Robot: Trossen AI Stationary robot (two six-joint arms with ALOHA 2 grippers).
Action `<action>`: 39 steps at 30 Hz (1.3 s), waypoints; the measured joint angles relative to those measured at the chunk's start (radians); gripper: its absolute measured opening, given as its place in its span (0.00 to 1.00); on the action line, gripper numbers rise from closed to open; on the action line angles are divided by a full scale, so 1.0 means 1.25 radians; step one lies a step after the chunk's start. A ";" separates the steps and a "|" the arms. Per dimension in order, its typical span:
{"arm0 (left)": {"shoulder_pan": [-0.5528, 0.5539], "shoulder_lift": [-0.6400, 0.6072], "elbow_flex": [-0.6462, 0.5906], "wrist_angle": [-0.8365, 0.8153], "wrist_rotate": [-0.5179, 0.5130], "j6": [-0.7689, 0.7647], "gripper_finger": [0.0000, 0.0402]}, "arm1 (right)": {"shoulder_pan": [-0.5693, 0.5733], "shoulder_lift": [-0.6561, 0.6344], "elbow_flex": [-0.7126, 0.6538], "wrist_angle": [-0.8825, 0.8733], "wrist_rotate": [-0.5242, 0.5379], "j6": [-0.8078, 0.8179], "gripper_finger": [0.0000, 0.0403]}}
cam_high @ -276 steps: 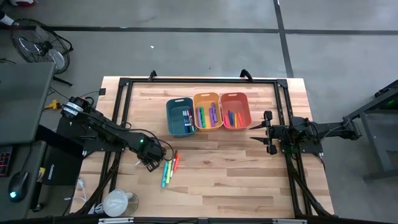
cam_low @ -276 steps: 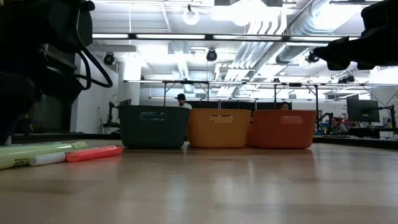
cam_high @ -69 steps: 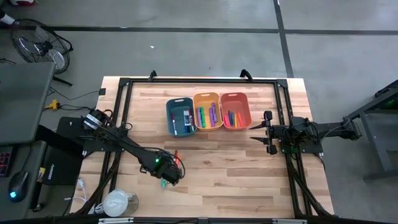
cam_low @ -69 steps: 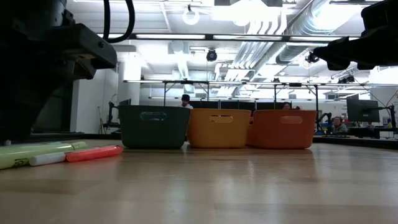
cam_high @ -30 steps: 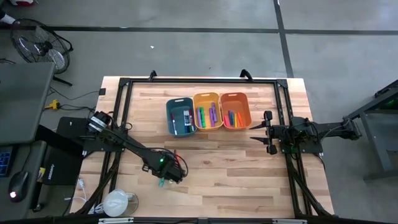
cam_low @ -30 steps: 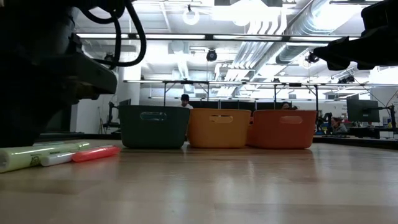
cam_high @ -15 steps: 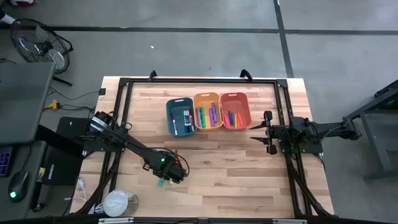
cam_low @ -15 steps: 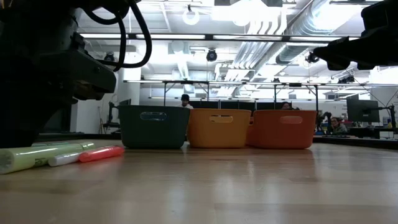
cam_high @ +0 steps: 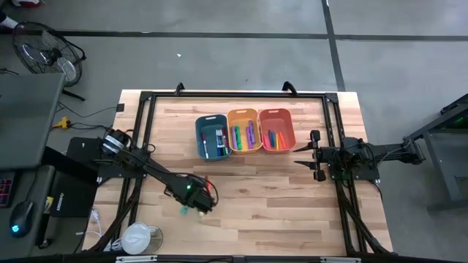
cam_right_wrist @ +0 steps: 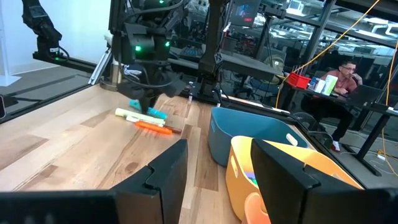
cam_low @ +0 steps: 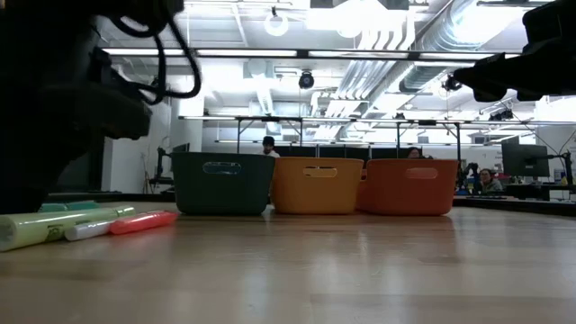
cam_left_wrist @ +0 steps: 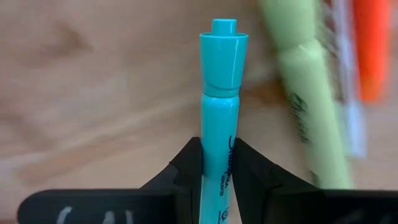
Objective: Pick & Place Markers
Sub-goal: Put the blue highlighter pen into the yellow bin
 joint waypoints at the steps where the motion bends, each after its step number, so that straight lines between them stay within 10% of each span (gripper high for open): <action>1: 0.000 -0.005 -0.001 -0.020 -0.005 0.000 0.15 | 0.000 0.000 0.000 0.000 0.000 0.000 0.41; 19: 0.004 -0.237 0.001 -0.136 -0.175 0.024 0.15 | 0.000 0.000 0.000 0.000 0.000 0.000 0.41; 39: 0.335 -0.231 0.030 0.252 -0.168 0.245 0.14 | 0.000 0.000 0.000 0.000 0.000 0.000 0.41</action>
